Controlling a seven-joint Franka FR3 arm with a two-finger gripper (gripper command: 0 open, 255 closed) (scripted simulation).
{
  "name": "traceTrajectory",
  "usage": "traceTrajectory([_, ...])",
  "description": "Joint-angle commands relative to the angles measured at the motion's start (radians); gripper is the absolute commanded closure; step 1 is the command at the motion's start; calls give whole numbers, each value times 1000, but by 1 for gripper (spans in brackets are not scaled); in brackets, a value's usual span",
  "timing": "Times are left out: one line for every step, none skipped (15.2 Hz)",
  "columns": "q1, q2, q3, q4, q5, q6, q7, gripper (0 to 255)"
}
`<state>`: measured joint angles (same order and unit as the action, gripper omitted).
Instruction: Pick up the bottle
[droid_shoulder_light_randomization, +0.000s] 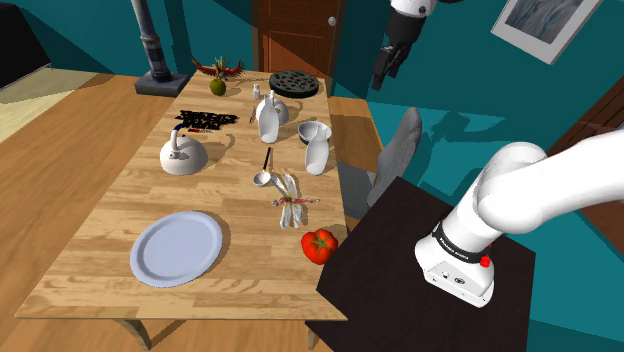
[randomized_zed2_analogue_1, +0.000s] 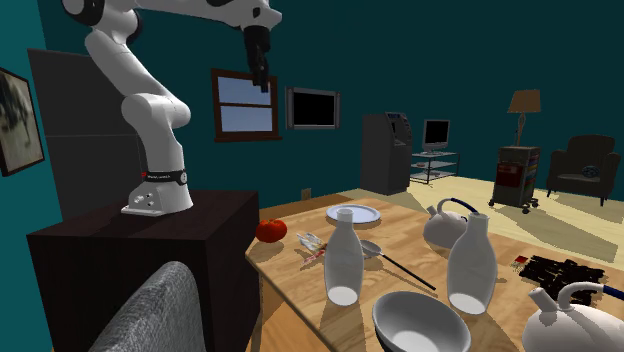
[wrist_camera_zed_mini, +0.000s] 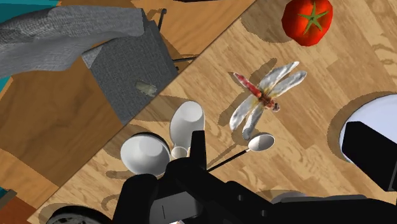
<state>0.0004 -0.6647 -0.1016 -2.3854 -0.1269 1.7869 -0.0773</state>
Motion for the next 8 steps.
traceTrajectory([-3, 46, -28, -20, -8, 75, -27, 0])
traceTrajectory([-5, 70, -40, -29, -10, 110, -39, 0])
traceTrajectory([-6, 95, -53, -35, -12, 145, -51, 0])
traceTrajectory([-6, 122, -65, -41, -12, 179, -64, 0])
traceTrajectory([-6, 150, -78, -45, -12, 214, -76, 0])
traceTrajectory([-6, 180, -90, -47, -11, 248, -90, 0])
traceTrajectory([-6, 210, -103, -48, -10, 282, -103, 0])
traceTrajectory([-5, 242, -115, -47, -6, 315, -118, 0])
